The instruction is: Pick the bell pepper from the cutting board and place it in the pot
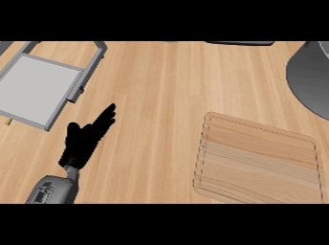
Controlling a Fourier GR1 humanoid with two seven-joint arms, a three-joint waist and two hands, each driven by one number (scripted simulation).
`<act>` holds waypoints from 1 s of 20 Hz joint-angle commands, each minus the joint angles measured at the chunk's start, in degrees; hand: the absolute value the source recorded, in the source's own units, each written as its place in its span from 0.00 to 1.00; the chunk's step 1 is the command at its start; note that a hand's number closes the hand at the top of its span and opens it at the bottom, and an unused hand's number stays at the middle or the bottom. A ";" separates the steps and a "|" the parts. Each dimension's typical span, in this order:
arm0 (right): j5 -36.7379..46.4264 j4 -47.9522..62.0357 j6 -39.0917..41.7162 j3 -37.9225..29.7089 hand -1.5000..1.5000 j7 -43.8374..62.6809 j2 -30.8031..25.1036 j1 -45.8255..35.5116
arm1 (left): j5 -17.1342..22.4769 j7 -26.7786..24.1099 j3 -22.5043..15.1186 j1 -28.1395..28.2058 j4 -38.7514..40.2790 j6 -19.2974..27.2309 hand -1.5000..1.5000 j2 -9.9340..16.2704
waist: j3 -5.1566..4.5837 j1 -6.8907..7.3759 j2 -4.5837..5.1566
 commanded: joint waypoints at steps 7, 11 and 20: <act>16.15 2.58 -11.96 13.23 1.00 11.65 4.03 -3.64 | -0.98 -1.24 -0.51 -0.91 0.51 -0.17 0.50 -0.45 | 0.04 1.81 0.83; 18.99 6.17 -2.94 16.13 1.00 18.09 7.33 -6.24 | -0.99 -0.17 -1.70 -0.44 -0.65 0.27 0.50 -2.04 | 0.02 2.19 0.75; 16.22 9.63 3.78 13.09 0.00 23.93 11.64 -8.11 | 0.20 0.30 0.15 -2.07 -1.05 -1.15 0.50 -0.35 | 0.29 1.79 1.09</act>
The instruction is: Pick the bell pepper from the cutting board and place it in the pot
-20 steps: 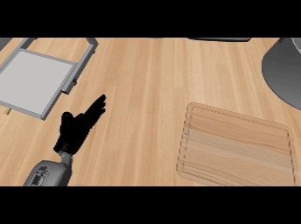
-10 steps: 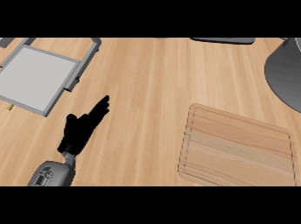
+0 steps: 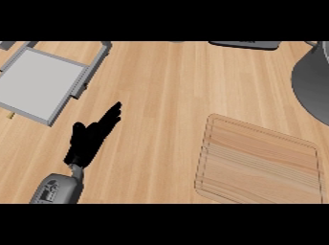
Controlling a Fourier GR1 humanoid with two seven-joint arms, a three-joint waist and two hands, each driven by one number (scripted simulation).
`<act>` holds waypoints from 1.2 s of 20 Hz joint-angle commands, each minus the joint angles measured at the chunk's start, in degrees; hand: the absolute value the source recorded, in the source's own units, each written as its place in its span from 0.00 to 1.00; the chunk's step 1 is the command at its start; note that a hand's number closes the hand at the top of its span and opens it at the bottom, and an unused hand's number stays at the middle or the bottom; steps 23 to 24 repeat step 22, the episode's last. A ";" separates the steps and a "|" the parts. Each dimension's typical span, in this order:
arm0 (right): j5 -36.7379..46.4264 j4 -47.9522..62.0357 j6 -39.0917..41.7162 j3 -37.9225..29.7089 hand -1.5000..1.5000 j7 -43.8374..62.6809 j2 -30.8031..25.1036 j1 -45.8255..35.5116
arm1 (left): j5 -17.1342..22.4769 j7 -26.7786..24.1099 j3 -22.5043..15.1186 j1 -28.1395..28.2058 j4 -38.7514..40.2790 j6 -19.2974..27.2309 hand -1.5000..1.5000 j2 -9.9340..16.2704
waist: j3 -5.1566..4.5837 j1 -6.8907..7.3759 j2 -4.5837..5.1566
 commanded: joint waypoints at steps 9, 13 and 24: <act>-22.82 -2.01 -10.61 -23.50 0.00 -9.81 3.12 -1.56 | 0.27 -0.16 1.28 1.54 -0.39 1.10 0.50 0.03 | 2.07 -1.88 0.62; -27.70 -2.03 -14.81 -28.87 0.00 -7.53 0.75 -3.08 | 1.24 0.06 2.43 0.50 -0.20 -0.34 0.50 1.33 | 1.85 -1.45 0.85; -36.91 -2.59 -12.42 -38.67 0.00 -16.26 -5.47 3.91 | 0.38 0.45 1.23 2.79 -1.77 -0.06 0.50 0.89 | 1.98 -2.04 0.72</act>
